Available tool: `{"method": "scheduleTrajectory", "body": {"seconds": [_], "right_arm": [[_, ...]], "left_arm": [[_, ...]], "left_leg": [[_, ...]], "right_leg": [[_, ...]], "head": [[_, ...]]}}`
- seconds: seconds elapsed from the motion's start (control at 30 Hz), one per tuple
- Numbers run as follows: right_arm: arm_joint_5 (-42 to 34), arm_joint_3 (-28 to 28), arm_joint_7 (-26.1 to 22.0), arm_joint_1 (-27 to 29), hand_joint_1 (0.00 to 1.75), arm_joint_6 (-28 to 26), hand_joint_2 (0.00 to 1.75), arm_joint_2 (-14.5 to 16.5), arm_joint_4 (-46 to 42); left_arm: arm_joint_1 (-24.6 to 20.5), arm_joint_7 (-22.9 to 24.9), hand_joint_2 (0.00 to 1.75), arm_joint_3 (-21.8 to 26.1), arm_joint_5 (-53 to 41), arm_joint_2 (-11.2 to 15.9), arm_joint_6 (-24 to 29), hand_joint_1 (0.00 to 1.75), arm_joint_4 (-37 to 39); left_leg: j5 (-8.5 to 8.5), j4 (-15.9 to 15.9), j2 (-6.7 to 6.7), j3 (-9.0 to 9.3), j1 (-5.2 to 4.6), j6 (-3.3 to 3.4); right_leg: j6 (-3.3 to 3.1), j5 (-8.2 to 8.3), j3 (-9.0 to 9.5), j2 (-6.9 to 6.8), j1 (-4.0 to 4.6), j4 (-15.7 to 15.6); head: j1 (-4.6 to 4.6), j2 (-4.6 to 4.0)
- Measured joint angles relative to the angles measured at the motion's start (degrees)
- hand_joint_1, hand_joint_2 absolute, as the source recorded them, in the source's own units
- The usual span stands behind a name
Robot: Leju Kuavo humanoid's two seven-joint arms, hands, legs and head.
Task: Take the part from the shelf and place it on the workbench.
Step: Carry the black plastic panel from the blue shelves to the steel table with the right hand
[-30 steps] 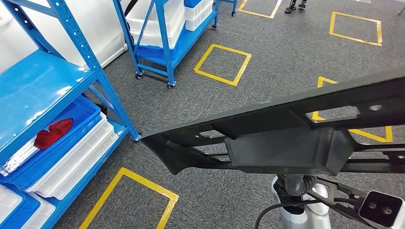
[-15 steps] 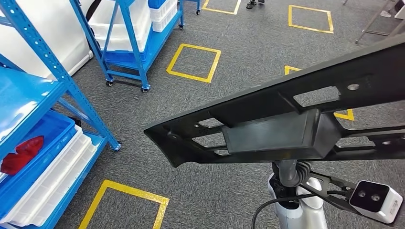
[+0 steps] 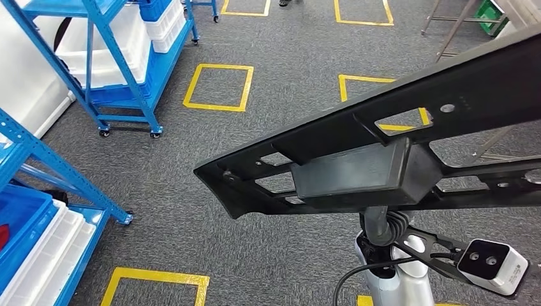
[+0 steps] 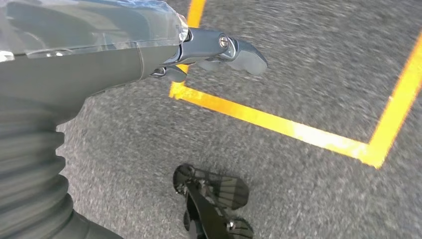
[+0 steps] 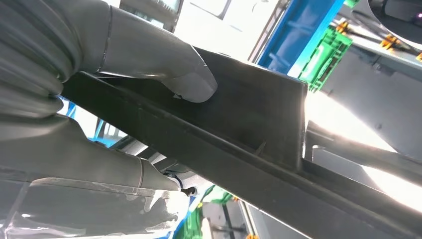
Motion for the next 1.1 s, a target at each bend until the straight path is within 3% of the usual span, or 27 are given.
{"method": "scheduleTrajectory", "body": {"seconds": [0.03, 0.1, 0.17, 0.23, 0.3, 0.37, 0.43, 0.47, 0.53, 0.57, 0.63, 0.67, 0.73, 0.8, 0.87, 0.93, 0.97, 1.0, 1.03, 1.1], "right_arm": [[0.0, 0.1, 0.0, 0.0, 1.75, -0.1, 1.75, 0.0, 0.0], [0.1, 0.4, 0.0, -0.1, 1.75, -0.4, 1.75, 0.0, 0.0], [0.2, 0.7, 0.0, -0.1, 1.75, -0.7, 1.75, 0.0, 0.0], [0.2, 0.9, 0.0, -0.1, 1.75, -1.0, 1.75, 0.0, 0.1], [0.3, 0.9, 0.0, -0.2, 1.75, -1.2, 1.75, 0.0, 0.1], [0.7, 1.0, 0.0, -0.3, 1.75, -1.7, 1.75, -0.1, 0.0], [0.9, 1.1, 0.0, -0.4, 1.75, -2.1, 1.75, -0.1, 0.0], [1.0, 1.1, 0.0, -0.4, 1.75, -2.2, 1.75, -0.1, 0.0], [1.0, 1.3, 0.0, -0.4, 1.75, -2.4, 1.75, -0.3, 0.0], [1.0, 1.4, 0.0, -0.4, 1.75, -2.5, 1.75, -0.3, 0.0], [0.9, 1.5, 0.0, -0.4, 1.75, -2.9, 1.75, -0.4, -0.1], [0.9, 1.5, 0.0, -0.4, 1.75, -3.1, 1.75, -0.4, -0.1], [1.1, 1.5, 0.0, -0.2, 1.75, -3.6, 1.75, -0.5, -0.2], [1.7, 1.6, 0.0, 0.0, 1.75, -4.6, 1.75, -0.7, -0.4], [2.3, 2.0, 0.0, 0.2, 1.75, -6.0, 1.75, -1.0, -0.5], [2.9, 2.3, 0.0, 0.6, 1.75, -7.3, 1.75, -1.5, -0.7], [3.0, 2.4, 0.0, 0.9, 1.75, -7.8, 1.75, -1.8, -0.9], [3.1, 2.5, 0.0, 1.1, 1.75, -8.2, 1.75, -2.1, -1.1], [3.2, 2.6, 0.0, 1.1, 1.75, -8.5, 1.75, -2.4, -1.4], [3.5, 3.0, 0.0, 1.1, 1.75, -9.1, 1.75, -2.9, -1.9]], "left_arm": [[-0.1, -0.1, 1.75, 0.0, -0.1, 0.0, 0.0, 0.0, 0.0], [-0.2, -0.3, 1.75, 0.0, -0.3, -0.1, 0.0, 0.0, 0.0], [-0.3, -0.5, 1.75, 0.0, -0.5, -0.1, 0.0, 0.0, 0.0], [-0.3, -0.6, 1.75, 0.0, -0.6, -0.1, 0.1, 0.0, 0.0], [-0.4, -0.8, 1.75, 0.1, -0.7, -0.2, 0.2, 0.0, 0.0], [-0.3, -1.1, 1.75, 0.1, -1.0, -0.2, 0.2, 0.0, 0.0], [-0.1, -1.4, 1.75, 0.1, -1.2, -0.2, 0.1, 0.0, 0.0], [-0.1, -1.5, 1.75, 0.1, -1.3, -0.2, 0.1, 0.0, 0.0], [-0.1, -1.8, 1.75, 0.2, -1.6, -0.2, 0.1, 0.0, 0.0], [-0.2, -1.9, 1.75, 0.3, -1.7, -0.2, 0.1, 0.0, 0.0], [-0.2, -2.0, 1.75, 0.4, -1.9, -0.2, 0.1, 0.0, 0.0], [-0.2, -1.9, 1.75, 0.4, -2.0, -0.2, 0.0, 0.0, 0.0], [-0.3, -1.3, 1.75, 0.4, -2.3, -0.3, 0.0, 0.0, 0.0], [-0.4, -0.9, 1.75, 0.5, -2.4, -0.3, -0.1, 0.0, 0.0], [-0.4, -0.8, 1.75, 0.7, -2.6, -0.4, -0.6, 0.0, 0.0], [-0.1, -0.9, 1.75, 0.9, -2.8, -0.4, -1.2, 0.0, 0.0], [0.0, -0.9, 1.75, 0.9, -3.0, -0.4, -1.4, 0.0, 0.0], [0.0, -1.1, 1.75, 0.9, -3.1, -0.5, -1.6, 0.0, 0.0], [0.0, -1.3, 1.75, 0.9, -3.2, -0.5, -1.8, 0.0, 0.0], [-0.1, -1.9, 1.75, 1.0, -3.3, -0.5, -2.0, 0.0, 0.0]], "left_leg": [[2.3, -3.8, -0.41, 1.58, 0.2, -0.09], [4.72, -10.3, -2.64, 4.47, 0.59, -0.05], [4.71, -12.4, -3.95, 5.35, 0.53, 0.47], [5.0, -12.7, -2.9, 5.42, 0.32, 1.31], [5.25, -13.0, -1.71, 5.6, 0.27, 2.13], [5.23, -13.1, -0.5, 5.68, 0.09, 2.64], [5.08, -13.1, 0.84, 5.71, -0.08, 2.83], [4.98, -13.1, 1.55, 5.77, -0.13, 2.87], [4.74, -13.1, 2.83, 6.06, -0.2, 2.75], [4.58, -13.1, 3.37, 6.28, -0.25, 2.61], [4.21, -13.1, 4.35, 6.63, -0.46, 2.09], [4.05, -13.2, 4.87, 6.78, -0.54, 1.8], [3.72, -13.3, 5.89, 7.2, -0.56, 1.24], [2.43, -11.8, 4.42, 6.94, -0.42, 0.79], [-0.81, -5.7, 1.46, 4.18, -0.28, 0.52], [-3.38, 1.4, 0.3, 0.4, -0.28, 0.35], [-3.17, 2.7, 0.18, -0.53, -0.28, 0.31], [-1.83, 1.8, 0.1, -0.42, -0.26, 0.31], [0.43, -1.3, -0.26, 0.71, -0.21, 0.34], [4.14, -8.9, -2.61, 3.77, 0.04, 0.51]], "right_leg": [[0.21, -0.16, -0.01, 0.79, -0.08, 0.3], [0.86, -0.56, -0.43, 2.19, -0.19, 1.2], [1.63, -0.59, -1.09, 3.34, -0.37, 1.7], [2.35, -0.47, -1.44, 3.75, -0.63, 1.8], [2.86, -1.79, -2.46, 1.31, -0.57, 3.9], [3.18, -4.94, -5.57, -1.73, -0.49, 10.2], [3.35, -6.96, -8.84, -2.47, -0.56, 16.4], [3.33, -6.55, -9.25, -2.56, -0.57, 17.0], [2.98, -3.28, -6.74, -3.34, -0.45, 11.9], [2.65, -1.78, -4.64, -4.72, -0.17, 7.9], [1.9, -0.39, -1.85, -6.82, 0.59, 2.4], [1.61, -0.52, -1.52, -7.13, 0.91, 1.6], [1.05, -0.35, -1.37, -5.68, 0.88, 1.1], [0.41, 0.01, -0.81, -4.4, 0.48, 0.4], [-0.04, 0.16, -0.45, -3.18, 0.27, 0.0], [-0.18, 0.12, -0.43, -1.71, 0.29, 0.0], [-0.18, 0.09, -0.39, -0.91, 0.3, 0.1], [-0.11, 0.05, -0.34, -0.1, 0.28, 0.2], [0.02, -0.04, -0.27, 0.7, 0.24, 0.4], [0.46, -0.36, -0.44, 2.15, 0.14, 1.0]], "head": [[0.0, 0.0], [0.0, 0.0], [0.0, 0.0], [0.0, 0.0], [0.01, 0.0], [0.01, 0.0], [0.0, 0.0], [0.0, 0.0], [0.0, 0.0], [0.0, 0.0], [0.0, 0.0], [0.0, 0.0], [0.0, 0.0], [-0.01, 0.0], [-0.01, 0.0], [0.0, 0.0], [0.0, 0.0], [0.0, 0.0], [0.0, 0.0], [0.0, 0.0]]}}
